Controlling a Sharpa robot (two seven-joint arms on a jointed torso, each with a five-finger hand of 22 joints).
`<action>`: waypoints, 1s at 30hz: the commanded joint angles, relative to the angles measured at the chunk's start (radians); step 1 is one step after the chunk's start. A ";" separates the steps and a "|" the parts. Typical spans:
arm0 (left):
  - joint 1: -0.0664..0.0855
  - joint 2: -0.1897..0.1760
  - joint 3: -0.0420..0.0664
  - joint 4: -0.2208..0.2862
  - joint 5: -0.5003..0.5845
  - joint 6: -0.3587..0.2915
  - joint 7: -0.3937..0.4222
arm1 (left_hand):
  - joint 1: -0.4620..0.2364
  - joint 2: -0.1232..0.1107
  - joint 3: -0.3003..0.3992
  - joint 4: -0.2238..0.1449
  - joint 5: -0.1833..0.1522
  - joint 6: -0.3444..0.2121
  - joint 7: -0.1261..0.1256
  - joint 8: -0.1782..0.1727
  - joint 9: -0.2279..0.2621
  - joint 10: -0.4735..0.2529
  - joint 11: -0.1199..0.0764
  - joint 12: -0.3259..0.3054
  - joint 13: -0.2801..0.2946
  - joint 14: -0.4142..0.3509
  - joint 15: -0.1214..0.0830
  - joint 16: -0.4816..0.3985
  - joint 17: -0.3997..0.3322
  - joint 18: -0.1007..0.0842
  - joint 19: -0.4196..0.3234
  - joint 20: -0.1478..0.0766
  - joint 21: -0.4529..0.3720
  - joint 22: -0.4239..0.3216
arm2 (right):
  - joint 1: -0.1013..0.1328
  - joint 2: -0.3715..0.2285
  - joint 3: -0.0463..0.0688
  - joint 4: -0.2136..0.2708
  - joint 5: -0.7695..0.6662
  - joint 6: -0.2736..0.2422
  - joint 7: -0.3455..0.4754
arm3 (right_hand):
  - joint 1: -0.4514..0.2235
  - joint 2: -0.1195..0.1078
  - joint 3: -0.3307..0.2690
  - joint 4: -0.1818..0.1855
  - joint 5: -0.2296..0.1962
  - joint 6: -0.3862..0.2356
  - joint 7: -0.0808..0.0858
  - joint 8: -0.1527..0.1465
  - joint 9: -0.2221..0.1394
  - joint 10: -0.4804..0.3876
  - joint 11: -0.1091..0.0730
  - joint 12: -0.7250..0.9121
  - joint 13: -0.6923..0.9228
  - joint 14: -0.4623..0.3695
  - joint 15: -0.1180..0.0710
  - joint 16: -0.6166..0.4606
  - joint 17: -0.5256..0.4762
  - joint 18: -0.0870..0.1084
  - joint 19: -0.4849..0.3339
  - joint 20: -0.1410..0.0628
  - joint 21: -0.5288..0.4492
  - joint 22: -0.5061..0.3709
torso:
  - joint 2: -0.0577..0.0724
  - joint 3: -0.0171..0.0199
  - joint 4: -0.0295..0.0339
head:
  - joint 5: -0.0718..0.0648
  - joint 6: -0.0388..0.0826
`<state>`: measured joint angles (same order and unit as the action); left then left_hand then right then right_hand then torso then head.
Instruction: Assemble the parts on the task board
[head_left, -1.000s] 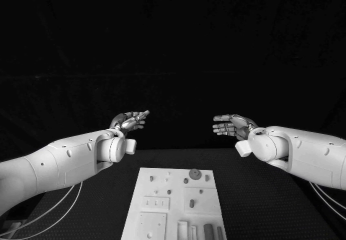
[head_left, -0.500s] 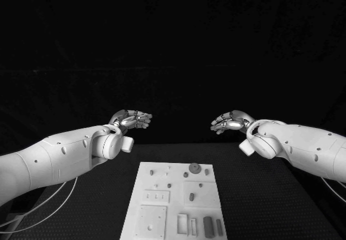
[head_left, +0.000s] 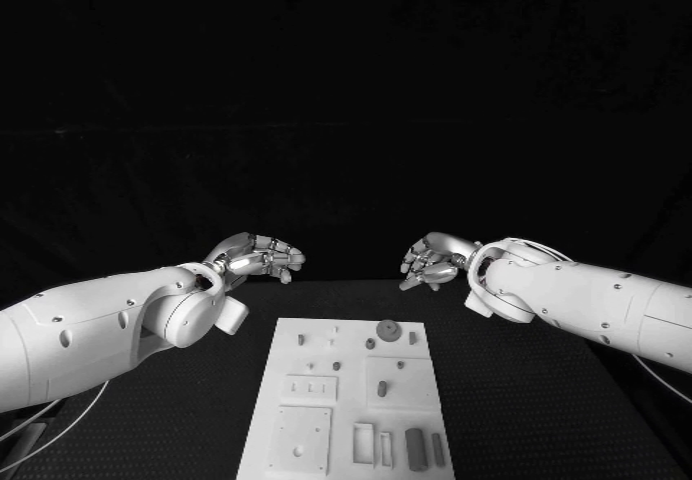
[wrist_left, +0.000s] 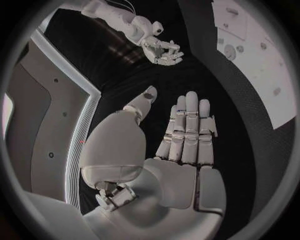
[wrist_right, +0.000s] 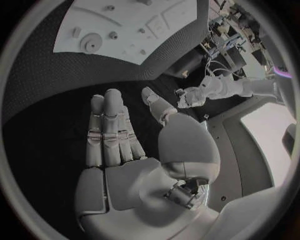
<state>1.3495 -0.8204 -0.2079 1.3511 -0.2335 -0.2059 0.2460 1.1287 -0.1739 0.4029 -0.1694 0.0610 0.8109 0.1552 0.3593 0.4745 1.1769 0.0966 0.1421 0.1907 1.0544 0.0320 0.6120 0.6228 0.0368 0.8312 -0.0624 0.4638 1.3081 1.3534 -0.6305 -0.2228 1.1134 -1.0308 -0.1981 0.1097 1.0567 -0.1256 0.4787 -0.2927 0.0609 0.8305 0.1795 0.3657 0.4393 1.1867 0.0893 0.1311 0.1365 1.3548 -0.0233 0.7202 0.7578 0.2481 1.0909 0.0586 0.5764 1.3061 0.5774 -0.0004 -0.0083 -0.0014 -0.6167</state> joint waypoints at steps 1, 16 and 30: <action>0.007 -0.025 0.001 0.044 -0.098 0.023 -0.008 | 0.000 -0.010 0.009 0.000 -0.005 0.000 0.002 -0.006 0.003 0.001 0.000 -0.007 0.002 0.006 -0.002 0.008 0.005 0.003 0.006 -0.002 0.006 0.020 | -0.012 0.007 -0.001 0.018 -0.225 -0.003 -0.020 | 0.021 0.001 -0.013 0.002 -0.002 0.010 0.000 -0.010 -0.004 0.007 -0.001 -0.013 0.000 0.019 -0.002 0.080 0.053 0.014 0.046 -0.027 0.048 0.029 | 0.029 0.0013 0.0080 | -0.010 -0.001; 0.007 -0.060 0.000 0.124 -0.091 0.007 -0.003 | -0.009 -0.008 0.027 -0.008 -0.002 -0.001 0.000 -0.015 0.011 -0.003 0.001 -0.029 0.008 -0.031 0.010 -0.003 0.001 -0.006 -0.022 0.004 0.001 0.016 | -0.061 0.033 -0.001 0.053 -0.452 -0.026 -0.107 | 0.045 -0.032 0.063 0.002 0.006 0.017 -0.029 -0.037 -0.014 -0.004 0.012 -0.062 -0.014 -0.005 0.011 0.240 0.121 0.014 0.058 -0.056 0.172 0.026 | 0.091 -0.0046 0.0280 | -0.012 -0.015; 0.007 -0.067 0.000 0.151 -0.075 -0.002 -0.001 | -0.019 -0.001 0.032 -0.005 0.001 0.000 0.004 -0.017 0.015 0.000 0.005 -0.033 0.011 -0.035 0.013 -0.005 -0.001 -0.006 -0.027 0.006 0.001 0.015 | -0.094 0.071 -0.002 0.036 -0.506 -0.057 -0.122 | 0.060 -0.037 0.168 0.003 -0.002 0.037 -0.027 -0.043 -0.020 -0.002 0.013 -0.063 -0.019 -0.015 0.012 0.268 0.103 0.014 0.047 -0.056 0.202 0.023 | 0.135 -0.0074 0.0435 | -0.016 -0.005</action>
<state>1.3550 -0.8870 -0.2085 1.4972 -0.3148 -0.2049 0.2387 1.1196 -0.1750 0.4271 -0.1756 0.0610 0.8109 0.1552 0.3484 0.4876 1.1770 0.0965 0.1149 0.2010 1.0253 0.0429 0.6123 0.6229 0.0304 0.8126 -0.0553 0.4643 1.3076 1.2599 -0.5623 -0.2248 1.1509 -1.4923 -0.2381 0.0015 1.1086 -0.1605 0.6423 -0.2898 0.0659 0.8581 0.1540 0.3279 0.4199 1.1828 0.1002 0.0731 0.1183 1.3465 -0.0122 0.9855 0.8621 0.2361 1.1463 0.0013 0.7744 1.3089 0.7008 -0.0071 0.0307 -0.0160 -0.6248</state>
